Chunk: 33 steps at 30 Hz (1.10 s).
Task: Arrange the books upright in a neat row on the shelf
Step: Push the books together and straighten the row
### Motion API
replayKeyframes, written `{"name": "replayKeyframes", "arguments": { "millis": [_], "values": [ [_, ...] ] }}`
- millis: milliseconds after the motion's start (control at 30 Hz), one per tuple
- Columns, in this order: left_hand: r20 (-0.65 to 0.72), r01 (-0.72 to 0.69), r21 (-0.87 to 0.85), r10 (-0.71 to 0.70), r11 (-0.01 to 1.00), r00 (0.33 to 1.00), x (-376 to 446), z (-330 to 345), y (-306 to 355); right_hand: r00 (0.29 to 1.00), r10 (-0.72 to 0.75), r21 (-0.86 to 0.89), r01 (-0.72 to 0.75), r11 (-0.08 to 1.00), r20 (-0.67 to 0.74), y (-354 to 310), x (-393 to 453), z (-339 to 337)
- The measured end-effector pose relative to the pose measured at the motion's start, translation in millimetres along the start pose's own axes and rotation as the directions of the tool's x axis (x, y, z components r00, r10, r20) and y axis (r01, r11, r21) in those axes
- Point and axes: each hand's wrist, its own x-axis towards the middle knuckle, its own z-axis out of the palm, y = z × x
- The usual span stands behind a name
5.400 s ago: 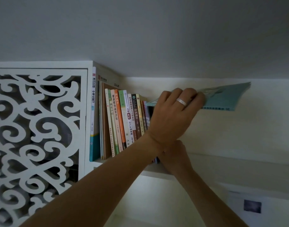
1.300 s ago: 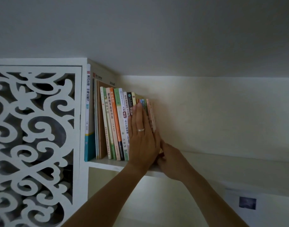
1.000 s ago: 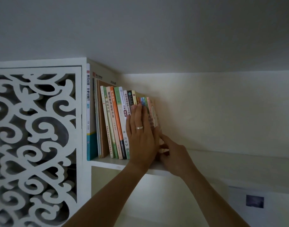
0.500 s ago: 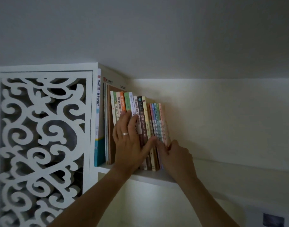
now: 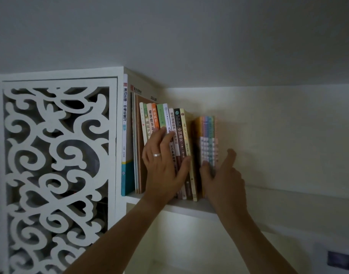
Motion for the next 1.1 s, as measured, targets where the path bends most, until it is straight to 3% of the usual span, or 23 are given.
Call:
{"name": "replayKeyframes", "arguments": {
  "millis": [67, 233, 333, 533, 667, 733, 867, 1000, 1100],
  "values": [
    [0.000, 0.000, -0.004, 0.000, 1.000, 1.000, 0.0, -0.4, 0.6, 0.997, -0.022, 0.005, 0.022, 1.000, -0.072, 1.4, -1.0, 0.3],
    [-0.003, -0.010, -0.023, 0.010, 1.000, 1.000, -0.1, -1.4, 0.5, 0.982, -0.177, 0.065, 0.181, 0.981, -0.064, -2.0, -4.4, -1.7],
    [0.002, -0.008, -0.026, 0.008, 1.000, 1.000, 0.6, -1.9, 1.0, 0.965, -0.264, -0.042, 0.263, 0.964, -0.008, -2.5, -6.2, -5.3],
    [0.021, -0.017, 0.036, 0.016, 0.999, 1.000, -0.2, 1.0, -2.4, 0.954, -0.290, 0.051, 0.286, 0.957, 0.078, -3.8, -4.6, -9.4],
    [0.006, 0.002, -0.004, -0.002, 1.000, 1.000, 0.3, -1.3, 1.3, 0.955, -0.296, 0.161, 0.293, 0.943, -0.004, -3.7, -4.5, -7.1],
    [-0.007, 0.010, -0.047, -0.010, 0.999, 1.000, -0.2, -2.9, 3.2, 0.959, -0.282, 0.103, 0.283, 0.954, -0.027, -5.7, -5.0, -7.1],
    [-0.009, 0.008, -0.083, -0.009, 0.997, 1.000, 0.0, -4.2, 4.5, 0.953, -0.294, -0.040, 0.297, 0.954, 0.072, -6.5, -7.5, -7.7],
    [0.007, 0.009, -0.125, -0.008, 0.992, 1.000, -0.3, -5.7, 1.2, 0.949, -0.282, -0.076, 0.294, 0.953, 0.141, -14.2, -7.5, -12.1],
    [-0.002, -0.011, -0.149, 0.011, 0.989, 1.000, -0.6, -6.7, 2.3, 0.942, -0.314, -0.018, 0.318, 0.948, 0.114, -13.7, -10.1, -10.9]
  ]
}}
